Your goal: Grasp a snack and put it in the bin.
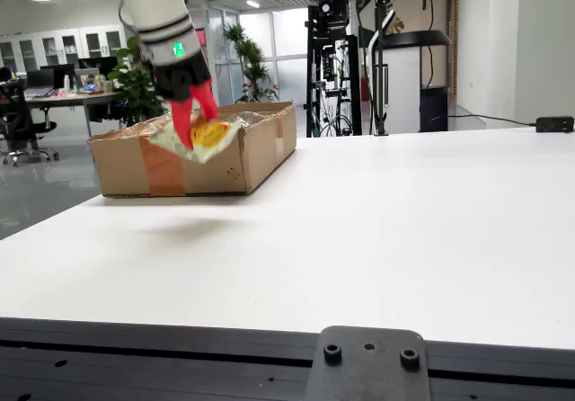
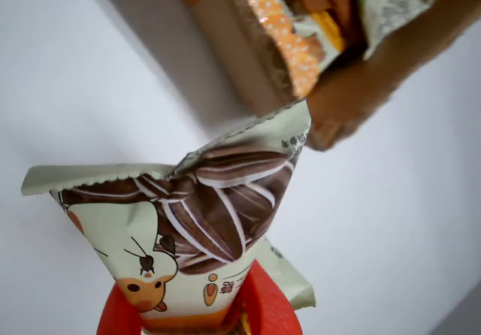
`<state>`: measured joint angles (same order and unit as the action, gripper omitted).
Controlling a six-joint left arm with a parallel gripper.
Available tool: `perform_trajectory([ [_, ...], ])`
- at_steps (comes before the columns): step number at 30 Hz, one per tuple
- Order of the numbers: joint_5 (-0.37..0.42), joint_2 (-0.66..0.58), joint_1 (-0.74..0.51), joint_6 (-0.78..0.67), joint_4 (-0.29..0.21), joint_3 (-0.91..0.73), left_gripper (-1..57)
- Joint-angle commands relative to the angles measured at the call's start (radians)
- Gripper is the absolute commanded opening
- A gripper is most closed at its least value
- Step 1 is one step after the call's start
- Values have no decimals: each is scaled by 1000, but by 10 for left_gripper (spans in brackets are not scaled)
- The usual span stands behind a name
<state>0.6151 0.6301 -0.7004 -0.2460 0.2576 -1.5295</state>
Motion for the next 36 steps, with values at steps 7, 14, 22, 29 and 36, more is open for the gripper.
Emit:
perform_trajectory([
  [7,25,-220,50,-27,5,1,133],
  [14,0,-269,80,-53,10,5,135],
  [22,-43,-288,117,-85,29,13,135],
  [29,-64,-264,150,-91,38,70,134],
  [36,-61,-183,190,-100,45,201,132],
])
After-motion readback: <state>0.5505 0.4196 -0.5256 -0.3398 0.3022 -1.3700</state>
